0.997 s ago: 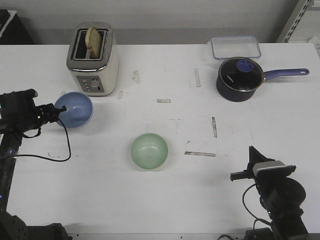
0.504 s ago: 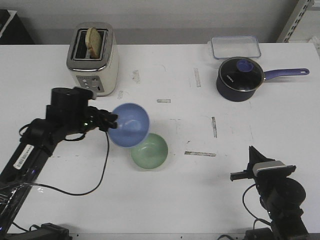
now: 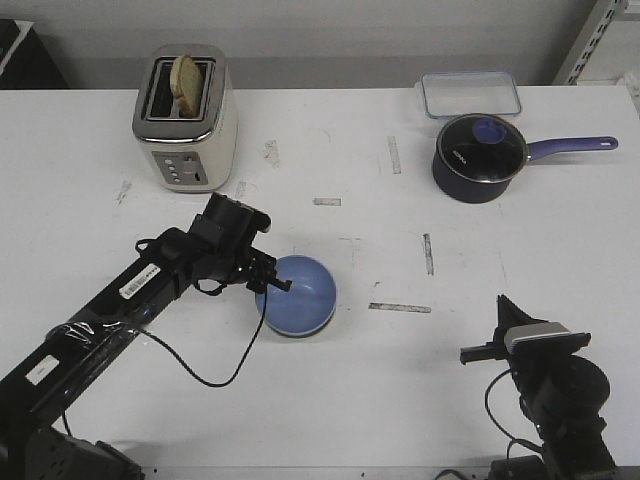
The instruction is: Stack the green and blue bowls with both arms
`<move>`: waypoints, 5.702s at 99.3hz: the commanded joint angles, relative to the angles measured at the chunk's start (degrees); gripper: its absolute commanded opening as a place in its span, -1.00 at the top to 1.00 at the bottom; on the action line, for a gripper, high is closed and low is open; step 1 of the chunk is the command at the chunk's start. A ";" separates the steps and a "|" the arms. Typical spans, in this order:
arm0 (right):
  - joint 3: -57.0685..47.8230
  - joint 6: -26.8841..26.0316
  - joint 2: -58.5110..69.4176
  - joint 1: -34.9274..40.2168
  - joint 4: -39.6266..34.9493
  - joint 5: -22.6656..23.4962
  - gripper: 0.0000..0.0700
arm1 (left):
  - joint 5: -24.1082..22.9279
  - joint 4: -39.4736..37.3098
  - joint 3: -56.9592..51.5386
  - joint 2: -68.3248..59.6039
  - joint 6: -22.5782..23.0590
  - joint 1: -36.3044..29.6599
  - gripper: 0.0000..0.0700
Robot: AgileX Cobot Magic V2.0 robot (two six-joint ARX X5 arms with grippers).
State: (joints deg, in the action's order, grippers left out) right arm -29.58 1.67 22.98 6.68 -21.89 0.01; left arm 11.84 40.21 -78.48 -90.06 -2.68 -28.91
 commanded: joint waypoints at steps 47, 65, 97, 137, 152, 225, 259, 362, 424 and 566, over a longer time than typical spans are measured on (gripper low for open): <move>-0.44 -0.13 0.33 0.11 0.42 0.15 1.00 | 0.17 0.04 -0.85 -0.92 -0.24 -0.37 -0.74; -0.44 -0.13 0.33 0.11 0.42 0.15 1.00 | -0.09 -0.09 -0.98 1.11 0.59 -0.11 -0.86; -0.44 -0.17 0.35 0.11 0.46 0.15 1.00 | -7.26 -1.77 -1.44 10.21 5.05 4.26 0.84; -0.44 -0.26 0.35 0.11 0.44 0.13 1.00 | -8.98 -6.12 6.51 25.81 9.03 23.32 0.99; -0.44 -0.22 0.35 0.11 0.46 0.13 1.00 | -9.07 -14.23 20.41 35.80 6.60 27.82 0.99; -0.44 -0.15 0.33 0.09 2.99 -0.04 1.00 | -12.92 -34.40 52.52 66.38 4.59 28.68 0.99; -0.44 -0.15 0.33 0.09 3.02 -0.04 1.00 | -12.92 -34.36 52.52 69.75 4.59 28.68 0.99; -0.48 -0.15 0.22 0.04 4.00 -0.07 1.00 | -13.42 -41.92 77.79 89.88 4.57 28.57 0.99; -0.48 -0.13 0.20 -0.07 6.03 -0.09 1.00 | -13.40 -41.92 77.79 89.88 4.57 28.57 0.99; 28.85 -0.81 -22.93 -5.95 22.14 -0.02 1.00 | -13.40 -41.83 77.77 89.88 4.57 28.52 0.99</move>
State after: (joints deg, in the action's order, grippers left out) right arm -0.84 1.48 0.10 0.73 -0.56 -0.03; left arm -1.56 -0.84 -1.93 -0.30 2.02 -0.38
